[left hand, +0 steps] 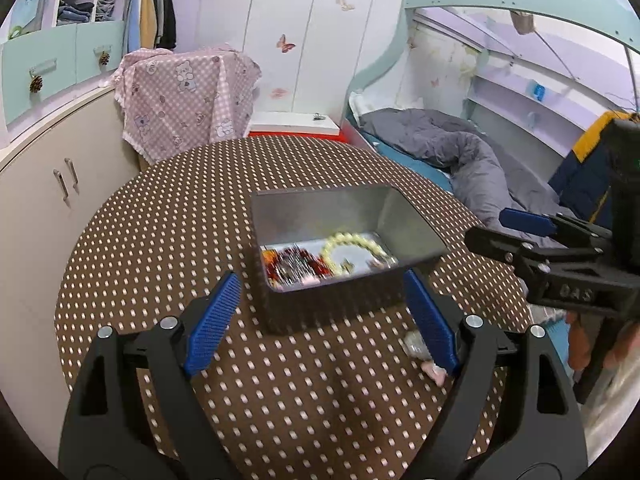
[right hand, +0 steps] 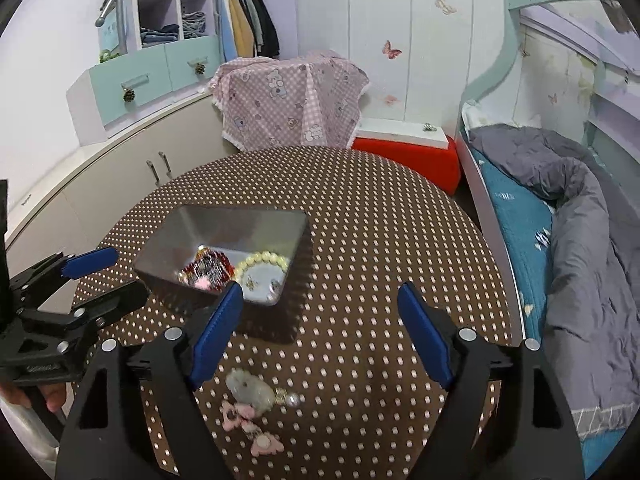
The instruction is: Organize jewelry
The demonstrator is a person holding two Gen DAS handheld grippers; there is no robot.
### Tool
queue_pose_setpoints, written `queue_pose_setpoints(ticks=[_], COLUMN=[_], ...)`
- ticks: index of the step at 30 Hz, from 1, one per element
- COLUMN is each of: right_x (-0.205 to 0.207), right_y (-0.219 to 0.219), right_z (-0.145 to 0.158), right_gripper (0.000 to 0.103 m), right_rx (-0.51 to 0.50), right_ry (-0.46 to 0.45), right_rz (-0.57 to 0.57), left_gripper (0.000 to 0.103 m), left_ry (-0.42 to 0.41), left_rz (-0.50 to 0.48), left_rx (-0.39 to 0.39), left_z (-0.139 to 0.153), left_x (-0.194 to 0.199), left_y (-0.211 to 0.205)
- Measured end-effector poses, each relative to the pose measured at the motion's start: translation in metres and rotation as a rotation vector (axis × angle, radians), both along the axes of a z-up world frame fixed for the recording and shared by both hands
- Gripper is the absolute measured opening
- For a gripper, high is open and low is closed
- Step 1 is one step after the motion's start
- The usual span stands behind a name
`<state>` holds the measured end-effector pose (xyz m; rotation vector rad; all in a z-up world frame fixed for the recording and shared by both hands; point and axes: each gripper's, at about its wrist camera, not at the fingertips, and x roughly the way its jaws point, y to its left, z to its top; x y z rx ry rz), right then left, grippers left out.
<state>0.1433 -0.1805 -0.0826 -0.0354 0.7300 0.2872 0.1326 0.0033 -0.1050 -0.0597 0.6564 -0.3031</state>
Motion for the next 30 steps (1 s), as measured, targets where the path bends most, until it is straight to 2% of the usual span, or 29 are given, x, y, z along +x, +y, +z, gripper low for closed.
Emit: queue_pose_setpoints(ticks=[9,14,17,20,23,25,27,30], right_x=[-0.021,-0.027,-0.029,-0.03,-0.03,-0.031,-0.031,-0.032], right_y=[-0.025,-0.033,-0.039,-0.042,-0.045,-0.048,-0.049,-0.052], right_z=[-0.023,-0.036,-0.042,-0.044,-0.045,-0.046,-0.048,-0.051], right_gripper=[0.076,0.076,0.076,0.076,0.076,0.076,0.076,0.076], right_rx=[0.022,0.038,0.052,0.054,0.064,0.067,0.07,0.076], right_ry=[0.072,0.115,0.136,0.144,0.146,0.148,0.15,0.157], right_rz=[-0.066,-0.099,-0.116,-0.134,-0.143,-0.148,-0.149,-0.154], left_gripper=[0.083,0.083,0.083,0.073,0.058,0.053,0.04,0.036], left_ry=[0.044,-0.013,-0.025,-0.021,-0.016,-0.004,0.006,0.019], left_rz=[-0.119,-0.159,-0.193,-0.237,-0.259,-0.286,-0.31,-0.337], left_rx=[0.014,0.036,0.013,-0.001,0.024,0.034,0.034,0.043], left_z=[-0.02,-0.027,-0.031,-0.035,-0.04,-0.043,-0.044,-0.045], left_x=[-0.015,-0.021,-0.023,-0.024,-0.023,-0.022,-0.022,-0.019], left_y=[-0.028,-0.047,-0.054,-0.063,-0.07,-0.075,-0.079,-0.082])
